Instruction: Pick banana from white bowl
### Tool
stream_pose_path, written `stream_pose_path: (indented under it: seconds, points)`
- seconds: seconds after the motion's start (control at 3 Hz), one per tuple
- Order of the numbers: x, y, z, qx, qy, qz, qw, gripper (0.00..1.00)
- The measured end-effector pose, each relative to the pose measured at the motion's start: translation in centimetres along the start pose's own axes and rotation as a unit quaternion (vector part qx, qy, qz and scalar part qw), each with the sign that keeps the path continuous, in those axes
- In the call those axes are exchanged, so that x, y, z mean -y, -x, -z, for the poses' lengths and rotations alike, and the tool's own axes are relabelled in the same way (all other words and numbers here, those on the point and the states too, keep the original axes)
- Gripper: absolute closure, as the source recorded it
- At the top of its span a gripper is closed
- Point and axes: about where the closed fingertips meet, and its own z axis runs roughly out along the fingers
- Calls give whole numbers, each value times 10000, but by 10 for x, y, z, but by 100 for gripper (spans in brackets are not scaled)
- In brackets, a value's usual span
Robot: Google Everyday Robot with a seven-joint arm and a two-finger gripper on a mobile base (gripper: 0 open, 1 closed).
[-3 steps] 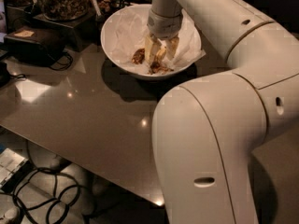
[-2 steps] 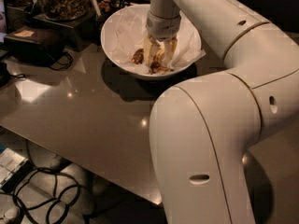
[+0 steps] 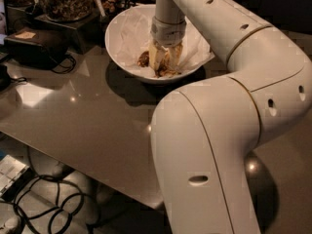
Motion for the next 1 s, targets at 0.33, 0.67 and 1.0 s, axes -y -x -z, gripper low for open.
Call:
stream_pose_path:
  seconds: [0.33, 0.67, 1.0]
  points:
    - [-1, 2, -9, -77, 34, 16, 10000, 52]
    - [-1, 2, -6, -76, 33, 17, 10000, 71]
    - [-3, 0, 3, 39, -50, 202, 9998, 95]
